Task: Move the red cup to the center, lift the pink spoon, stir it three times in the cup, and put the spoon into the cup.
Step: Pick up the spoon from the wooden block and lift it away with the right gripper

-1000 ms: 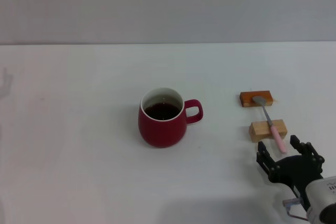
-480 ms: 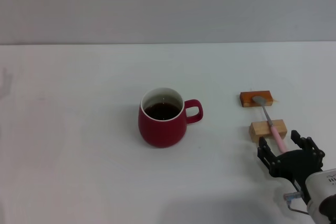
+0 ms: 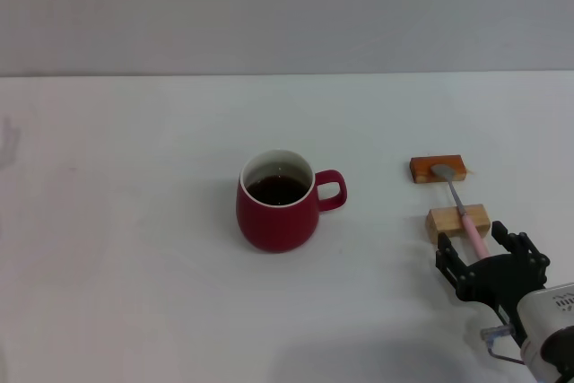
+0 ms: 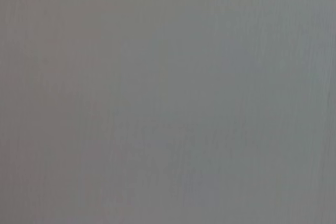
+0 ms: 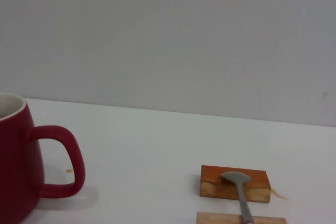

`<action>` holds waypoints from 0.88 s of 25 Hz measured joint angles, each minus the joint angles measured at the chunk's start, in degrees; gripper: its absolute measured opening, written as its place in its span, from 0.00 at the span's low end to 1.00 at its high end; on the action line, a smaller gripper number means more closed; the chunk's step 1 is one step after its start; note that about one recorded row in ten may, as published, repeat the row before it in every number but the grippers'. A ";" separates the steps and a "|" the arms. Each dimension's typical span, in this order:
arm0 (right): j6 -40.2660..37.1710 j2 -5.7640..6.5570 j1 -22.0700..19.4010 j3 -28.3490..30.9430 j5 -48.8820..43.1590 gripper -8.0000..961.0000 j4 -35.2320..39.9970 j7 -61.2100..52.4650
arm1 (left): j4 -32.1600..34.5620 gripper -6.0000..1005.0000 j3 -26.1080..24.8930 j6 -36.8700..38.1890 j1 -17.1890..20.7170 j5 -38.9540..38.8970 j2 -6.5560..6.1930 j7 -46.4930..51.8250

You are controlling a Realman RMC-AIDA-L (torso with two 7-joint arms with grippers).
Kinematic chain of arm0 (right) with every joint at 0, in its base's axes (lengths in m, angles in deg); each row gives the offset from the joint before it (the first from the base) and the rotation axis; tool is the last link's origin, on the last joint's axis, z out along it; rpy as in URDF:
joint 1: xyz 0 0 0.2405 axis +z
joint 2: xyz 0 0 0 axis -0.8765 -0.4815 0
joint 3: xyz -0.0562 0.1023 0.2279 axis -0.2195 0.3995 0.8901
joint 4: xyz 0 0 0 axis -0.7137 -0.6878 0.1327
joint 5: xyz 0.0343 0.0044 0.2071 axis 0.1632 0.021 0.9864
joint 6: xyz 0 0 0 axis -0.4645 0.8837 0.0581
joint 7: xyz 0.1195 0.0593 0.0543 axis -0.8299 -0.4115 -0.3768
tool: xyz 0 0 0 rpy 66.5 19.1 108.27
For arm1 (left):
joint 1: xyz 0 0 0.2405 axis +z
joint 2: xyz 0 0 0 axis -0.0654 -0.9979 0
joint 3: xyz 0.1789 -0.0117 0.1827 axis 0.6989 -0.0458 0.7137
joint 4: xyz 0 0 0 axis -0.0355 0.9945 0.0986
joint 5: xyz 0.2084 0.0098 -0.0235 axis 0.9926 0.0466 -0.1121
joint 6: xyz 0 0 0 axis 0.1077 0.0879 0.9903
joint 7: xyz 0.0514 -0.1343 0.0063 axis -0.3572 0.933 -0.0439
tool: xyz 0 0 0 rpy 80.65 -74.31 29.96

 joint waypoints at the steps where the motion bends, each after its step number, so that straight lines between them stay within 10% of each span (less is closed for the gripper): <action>1: 0.01 -0.04 0.00 0.00 0.00 0.77 0.00 0.00 | 0.00 0.84 0.00 0.01 0.00 0.00 0.00 0.00; 22: -0.48 -0.54 -0.13 0.25 -0.09 0.62 0.07 0.00 | -0.25 0.84 0.00 0.02 0.00 0.00 -0.18 0.00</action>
